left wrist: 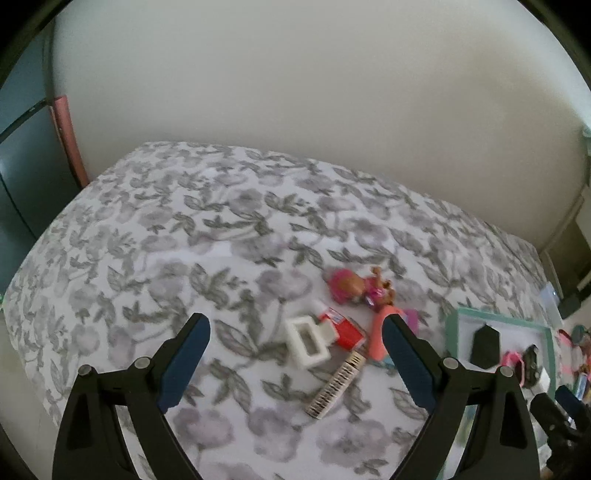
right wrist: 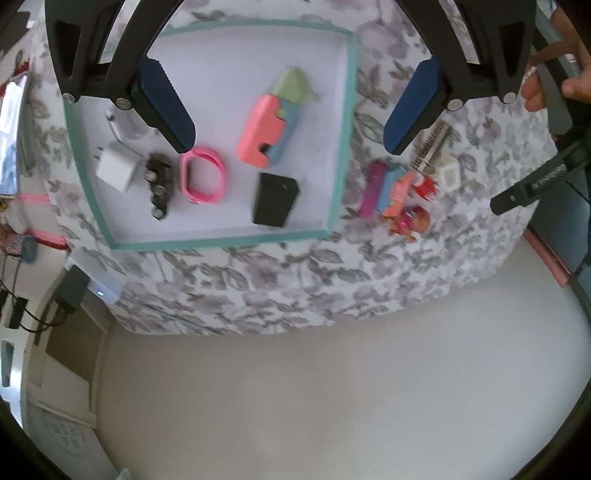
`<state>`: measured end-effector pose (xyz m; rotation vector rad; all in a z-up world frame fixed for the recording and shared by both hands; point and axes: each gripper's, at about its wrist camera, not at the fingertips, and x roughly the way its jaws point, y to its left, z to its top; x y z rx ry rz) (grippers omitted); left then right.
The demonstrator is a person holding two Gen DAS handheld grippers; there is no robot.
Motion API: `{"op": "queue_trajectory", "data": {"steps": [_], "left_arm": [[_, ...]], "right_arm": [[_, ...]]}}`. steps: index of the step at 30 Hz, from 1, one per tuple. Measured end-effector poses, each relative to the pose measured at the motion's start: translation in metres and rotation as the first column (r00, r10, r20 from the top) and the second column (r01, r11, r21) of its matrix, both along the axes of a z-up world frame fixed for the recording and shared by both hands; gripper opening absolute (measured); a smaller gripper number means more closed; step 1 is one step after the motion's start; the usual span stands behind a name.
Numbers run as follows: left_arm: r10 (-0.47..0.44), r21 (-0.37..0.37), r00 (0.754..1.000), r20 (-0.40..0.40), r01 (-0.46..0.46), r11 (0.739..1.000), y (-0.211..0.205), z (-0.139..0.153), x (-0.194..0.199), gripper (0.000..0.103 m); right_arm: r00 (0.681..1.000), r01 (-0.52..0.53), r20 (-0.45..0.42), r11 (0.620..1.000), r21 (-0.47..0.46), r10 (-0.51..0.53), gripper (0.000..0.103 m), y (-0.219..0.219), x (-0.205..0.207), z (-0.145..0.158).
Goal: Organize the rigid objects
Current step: 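Withdraw both grippers from the tray back toward the pile, then grasp the metal patterned phone with the right gripper while left gripper grasps the white clip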
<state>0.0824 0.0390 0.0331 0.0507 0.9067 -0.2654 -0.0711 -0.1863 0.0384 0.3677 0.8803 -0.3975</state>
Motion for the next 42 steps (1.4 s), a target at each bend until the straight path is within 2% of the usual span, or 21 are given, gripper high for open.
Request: {"op": "queue_trajectory", "data": {"steps": [4, 9, 13, 19, 28, 33, 38, 42], "left_arm": [[0.024, 0.021, 0.999, -0.029, -0.023, 1.0, 0.013, -0.005, 0.012, 0.094], [0.048, 0.017, 0.995, -0.083, -0.047, 0.999, 0.027, -0.017, 0.028, 0.094], [0.072, 0.007, 0.99, -0.121, -0.072, 0.997, 0.037, -0.027, 0.041, 0.094], [0.114, 0.042, 0.975, -0.19, -0.108, 0.993, 0.045, -0.05, 0.058, 0.094], [0.12, 0.038, 0.949, -0.292, -0.114, 0.993, 0.04, -0.085, 0.075, 0.094], [0.132, 0.031, 0.938, -0.322, -0.129, 0.991, 0.044, -0.096, 0.083, 0.094], [0.13, 0.016, 0.933, -0.336, -0.133, 0.991, 0.049, -0.102, 0.087, 0.094], [0.131, -0.003, 0.929, -0.345, -0.141, 0.99, 0.053, -0.104, 0.09, 0.094]], "right_arm": [[0.999, -0.043, 0.01, 0.999, -0.004, 0.043, 0.103, 0.012, 0.017, 0.0], [0.993, -0.116, -0.017, 0.993, -0.005, 0.116, 0.103, 0.034, 0.045, -0.008], [0.986, -0.164, -0.03, 0.986, 0.041, 0.165, 0.103, 0.051, 0.069, -0.022], [0.975, -0.197, -0.084, 0.977, 0.086, 0.204, 0.103, 0.075, 0.102, -0.048], [0.958, -0.199, -0.177, 0.969, 0.146, 0.224, 0.087, 0.103, 0.142, -0.085], [0.948, -0.206, -0.211, 0.965, 0.16, 0.237, 0.084, 0.114, 0.153, -0.101], [0.941, -0.204, -0.239, 0.966, 0.161, 0.239, 0.081, 0.12, 0.159, -0.116], [0.936, -0.216, -0.259, 0.97, 0.116, 0.239, 0.078, 0.128, 0.164, -0.118]]}}
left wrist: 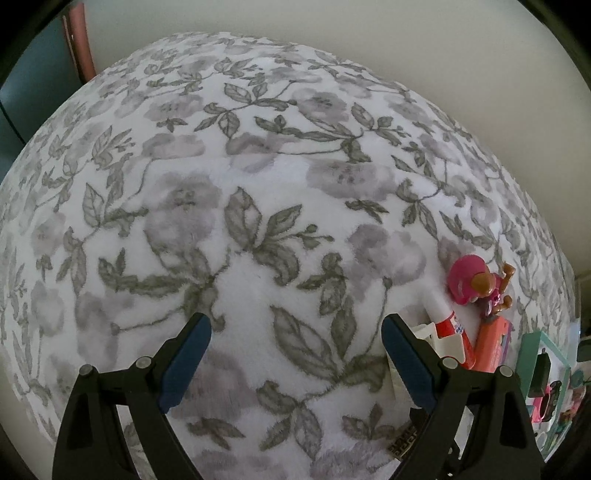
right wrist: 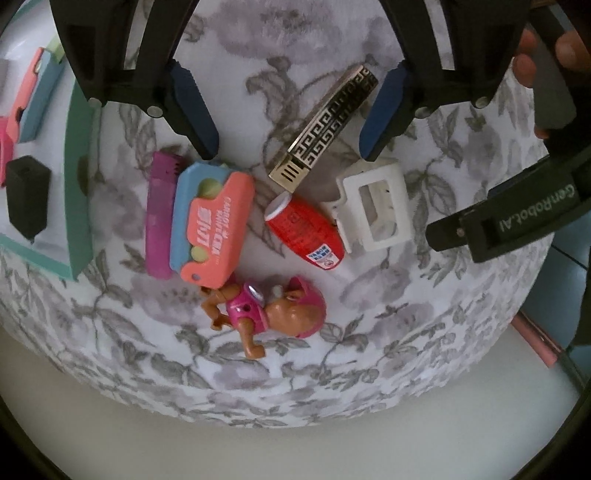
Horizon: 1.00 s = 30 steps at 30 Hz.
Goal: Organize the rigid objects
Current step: 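Grasp the metal patterned phone with the right gripper while left gripper grasps the white clip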
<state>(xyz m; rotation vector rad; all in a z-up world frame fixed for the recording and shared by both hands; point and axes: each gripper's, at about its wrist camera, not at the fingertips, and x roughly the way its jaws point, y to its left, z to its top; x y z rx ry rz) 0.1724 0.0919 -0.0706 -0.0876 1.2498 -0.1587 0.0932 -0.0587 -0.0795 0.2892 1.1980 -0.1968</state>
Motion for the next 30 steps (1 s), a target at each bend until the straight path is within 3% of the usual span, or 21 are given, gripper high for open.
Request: {"op": "queue_trajectory", "data": {"steps": [4, 7, 12, 20, 30], "left_arm": [[-0.01, -0.027, 1.0, 0.007, 0.01, 1.0, -0.001, 0.004, 0.0, 0.093], [-0.026, -0.039, 1.0, 0.01, 0.026, 0.999, -0.006, 0.006, 0.0, 0.087], [-0.056, -0.08, 0.998, 0.009, 0.057, 0.995, -0.017, 0.008, 0.0, 0.08], [-0.122, -0.113, 0.993, -0.002, 0.121, 0.986, -0.036, 0.007, -0.004, 0.064], [-0.201, -0.114, 0.98, -0.01, 0.198, 0.973, -0.056, 0.003, -0.01, 0.036]], "right_arm": [[1.0, -0.014, -0.015, 0.998, -0.062, 0.013, 0.067, 0.007, 0.001, -0.001], [1.0, -0.02, -0.009, 0.998, -0.065, 0.02, 0.044, 0.006, -0.001, 0.002], [1.0, -0.031, 0.001, 0.999, -0.036, 0.032, 0.032, 0.005, -0.007, 0.004], [1.0, -0.028, 0.005, 1.0, -0.01, 0.028, 0.019, -0.002, -0.016, 0.005], [1.0, -0.003, 0.008, 1.0, 0.02, 0.003, 0.019, -0.019, -0.028, 0.005]]}}
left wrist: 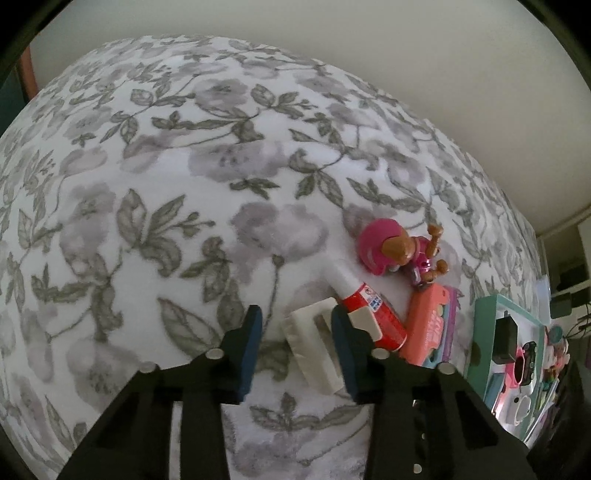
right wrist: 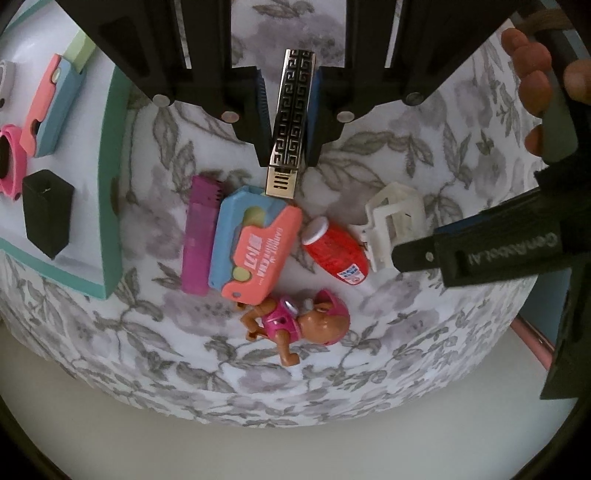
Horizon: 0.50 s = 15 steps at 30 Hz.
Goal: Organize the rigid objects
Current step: 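Grasp the metal patterned phone with the right gripper while left gripper grasps the white clip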
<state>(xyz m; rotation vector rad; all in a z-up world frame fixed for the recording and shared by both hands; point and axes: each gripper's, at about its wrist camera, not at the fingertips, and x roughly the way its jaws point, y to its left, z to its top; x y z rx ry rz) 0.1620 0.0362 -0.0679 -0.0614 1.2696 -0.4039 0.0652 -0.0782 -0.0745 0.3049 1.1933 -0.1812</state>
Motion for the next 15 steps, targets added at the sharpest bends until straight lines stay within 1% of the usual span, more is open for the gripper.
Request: {"op": "queue_trajectory", "data": {"steps": [1, 3, 5, 7, 15], "left_arm": [[-0.006, 0.002, 1.0, 0.003, 0.006, 1.0, -0.001, 0.0, 0.0, 0.034], [-0.019, 0.01, 1.0, 0.01, 0.019, 1.0, -0.003, 0.001, -0.001, 0.032], [-0.034, 0.019, 0.999, 0.009, 0.034, 0.999, -0.004, 0.002, -0.002, 0.025], [-0.054, 0.048, 0.999, 0.001, 0.054, 0.997, -0.005, 0.001, -0.003, 0.022], [-0.112, 0.104, 0.994, 0.007, 0.11, 0.988, -0.014, -0.001, -0.007, 0.021]], "right_arm": [[1.0, -0.001, 0.001, 1.0, 0.001, 0.001, 0.019, 0.0, 0.0, 0.0], [1.0, -0.001, 0.002, 1.0, 0.002, 0.001, 0.019, 0.0, -0.001, 0.0], [1.0, 0.0, 0.003, 1.0, 0.006, 0.0, 0.019, -0.001, -0.002, -0.001], [1.0, 0.0, 0.003, 1.0, 0.007, 0.0, 0.019, -0.001, -0.003, 0.0], [1.0, 0.005, 0.005, 1.0, 0.016, -0.005, 0.019, -0.001, -0.003, 0.0]]}}
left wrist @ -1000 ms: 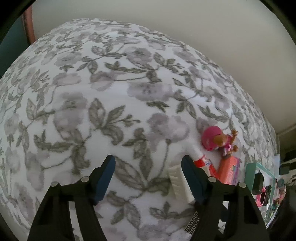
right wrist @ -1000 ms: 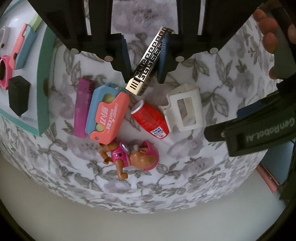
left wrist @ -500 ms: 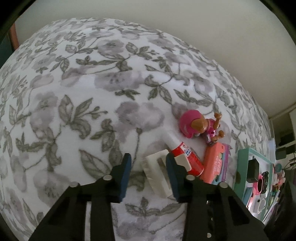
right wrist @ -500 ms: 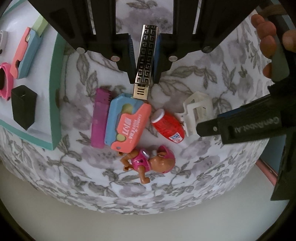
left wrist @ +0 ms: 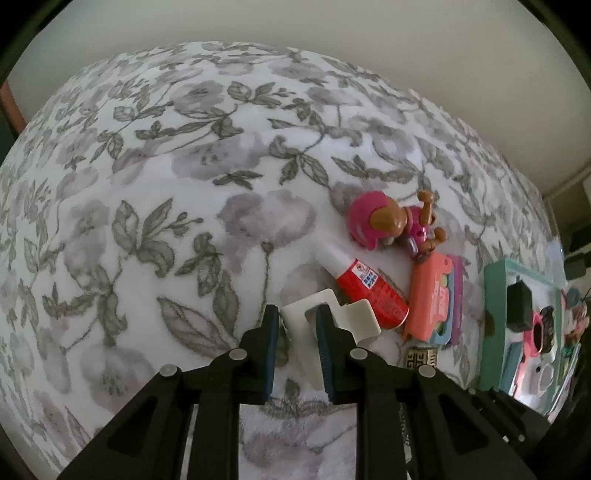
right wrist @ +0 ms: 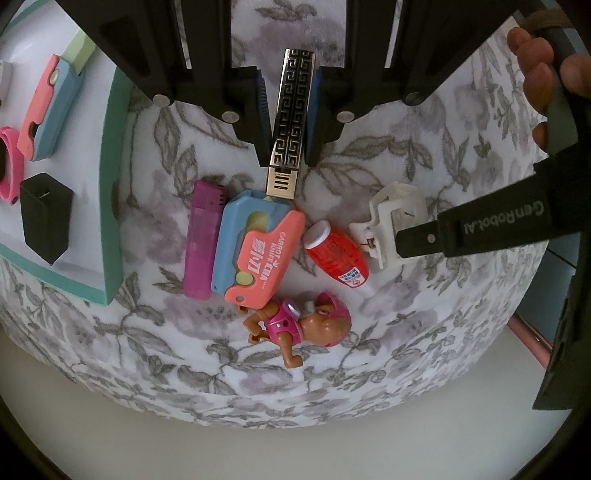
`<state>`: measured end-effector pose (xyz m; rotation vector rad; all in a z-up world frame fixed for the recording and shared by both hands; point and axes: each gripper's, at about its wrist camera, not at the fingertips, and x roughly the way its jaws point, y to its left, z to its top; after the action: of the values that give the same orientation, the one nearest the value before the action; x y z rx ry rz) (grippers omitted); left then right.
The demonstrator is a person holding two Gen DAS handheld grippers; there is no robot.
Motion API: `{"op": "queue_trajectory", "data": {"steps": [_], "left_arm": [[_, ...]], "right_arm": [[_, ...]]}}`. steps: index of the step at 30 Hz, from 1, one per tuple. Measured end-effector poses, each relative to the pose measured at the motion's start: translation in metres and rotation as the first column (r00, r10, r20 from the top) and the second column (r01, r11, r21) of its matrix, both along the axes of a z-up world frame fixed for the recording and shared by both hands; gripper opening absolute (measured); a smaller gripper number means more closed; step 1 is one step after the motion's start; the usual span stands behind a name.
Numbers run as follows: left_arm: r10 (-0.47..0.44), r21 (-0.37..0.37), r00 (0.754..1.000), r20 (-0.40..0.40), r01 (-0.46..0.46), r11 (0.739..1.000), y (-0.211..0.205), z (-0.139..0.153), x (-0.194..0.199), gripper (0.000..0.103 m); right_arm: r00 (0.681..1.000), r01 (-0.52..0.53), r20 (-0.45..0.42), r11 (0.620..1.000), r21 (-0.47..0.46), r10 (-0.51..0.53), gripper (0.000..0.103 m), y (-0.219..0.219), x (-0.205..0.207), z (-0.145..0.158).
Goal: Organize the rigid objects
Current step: 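Grasp the metal patterned phone with the right gripper while left gripper grasps the white clip, then carry the metal phone and white clip into the tray and open both grippers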
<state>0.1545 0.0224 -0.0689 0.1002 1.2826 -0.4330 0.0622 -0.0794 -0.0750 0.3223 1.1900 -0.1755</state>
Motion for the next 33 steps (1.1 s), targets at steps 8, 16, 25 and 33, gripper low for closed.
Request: {"op": "queue_trajectory", "data": {"steps": [8, 16, 25, 33], "left_arm": [[-0.01, 0.012, 1.0, -0.008, 0.01, 1.0, -0.003, -0.004, 0.001, 0.012], [0.02, 0.01, 1.0, 0.004, -0.02, 1.0, 0.004, 0.003, -0.003, 0.012], [0.032, 0.016, 0.996, 0.079, -0.034, 0.999, 0.005, 0.035, -0.012, 0.012], [0.014, 0.026, 0.987, 0.158, -0.019, 0.999, -0.008, 0.068, -0.026, 0.012]], "right_arm": [[1.0, 0.011, 0.008, 1.0, 0.021, -0.011, 0.018, -0.003, -0.003, -0.001], [1.0, 0.027, 0.012, 0.999, 0.04, -0.027, 0.017, -0.007, -0.009, 0.002], [0.997, 0.045, 0.055, 0.997, 0.06, -0.048, 0.016, -0.018, -0.027, 0.024], [0.991, 0.059, 0.112, 0.996, 0.067, -0.067, 0.016, -0.029, -0.047, 0.052]]}}
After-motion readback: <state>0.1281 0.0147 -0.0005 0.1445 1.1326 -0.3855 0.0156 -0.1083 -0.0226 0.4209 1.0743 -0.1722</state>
